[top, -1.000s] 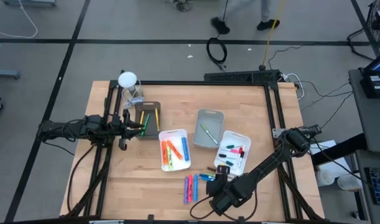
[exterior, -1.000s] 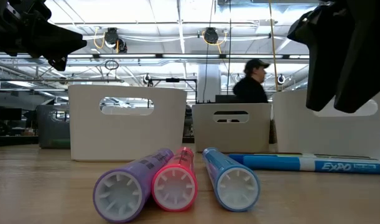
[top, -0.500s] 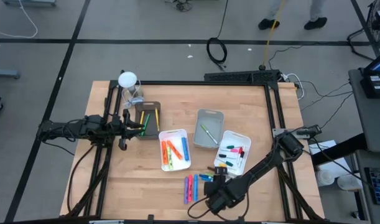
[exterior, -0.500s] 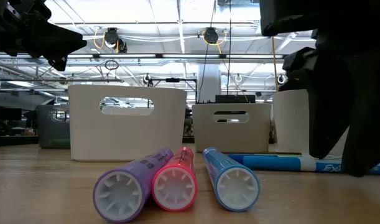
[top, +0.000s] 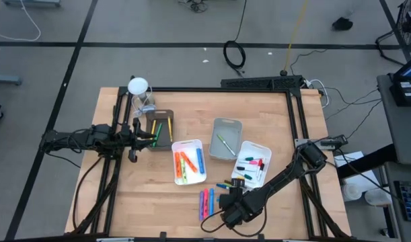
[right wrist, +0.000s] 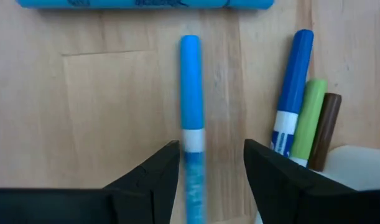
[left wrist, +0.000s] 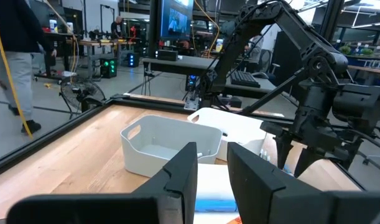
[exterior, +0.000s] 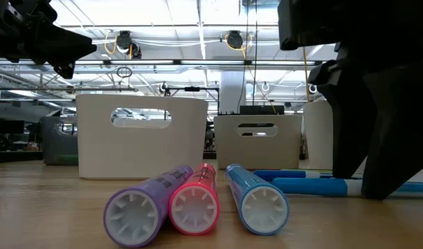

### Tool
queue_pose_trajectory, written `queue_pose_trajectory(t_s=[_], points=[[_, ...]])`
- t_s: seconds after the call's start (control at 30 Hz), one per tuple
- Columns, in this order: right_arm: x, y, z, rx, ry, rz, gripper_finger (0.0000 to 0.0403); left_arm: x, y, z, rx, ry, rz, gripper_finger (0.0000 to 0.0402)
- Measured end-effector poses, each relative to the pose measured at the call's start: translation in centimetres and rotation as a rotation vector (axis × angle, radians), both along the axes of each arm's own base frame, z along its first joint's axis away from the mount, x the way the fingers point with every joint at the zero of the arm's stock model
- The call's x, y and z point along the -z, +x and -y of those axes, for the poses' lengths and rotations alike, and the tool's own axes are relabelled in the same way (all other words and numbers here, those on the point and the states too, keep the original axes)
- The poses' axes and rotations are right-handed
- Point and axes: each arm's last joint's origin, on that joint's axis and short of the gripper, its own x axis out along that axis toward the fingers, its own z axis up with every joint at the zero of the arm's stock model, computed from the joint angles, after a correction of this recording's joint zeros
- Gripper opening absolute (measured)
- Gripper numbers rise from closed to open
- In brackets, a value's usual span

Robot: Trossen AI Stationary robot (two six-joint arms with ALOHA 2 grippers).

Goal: Pick & Place Markers
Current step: Put the light blue dry erase marker into the gray bin

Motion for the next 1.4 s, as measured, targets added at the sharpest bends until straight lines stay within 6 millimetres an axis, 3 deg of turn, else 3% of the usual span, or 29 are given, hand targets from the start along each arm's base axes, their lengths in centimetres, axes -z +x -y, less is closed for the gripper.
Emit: queue_pose_trajectory(t_s=[0.6, 0.77, 1.07, 1.4], points=[[1.8, -0.9, 0.3, -0.009, 0.053, -0.040, 0.0166, 0.0, 0.0, 0.0, 0.000, 0.000, 0.000, 0.0090], [1.9, -1.0, 0.3, -0.014, 0.050, -0.062, 0.0126, 0.0, 0.0, 0.0, 0.000, 0.000, 0.000, 0.0090], [1.9, -1.1, 0.4, -0.033, 0.043, -0.079, 0.0018, 0.0, 0.0, 0.0, 0.000, 0.000, 0.000, 0.0090], [1.7, -1.0, 0.4, -0.035, 0.050, -0.061, 0.0020, 0.0, 0.0, 0.0, 0.000, 0.000, 0.000, 0.0090]])
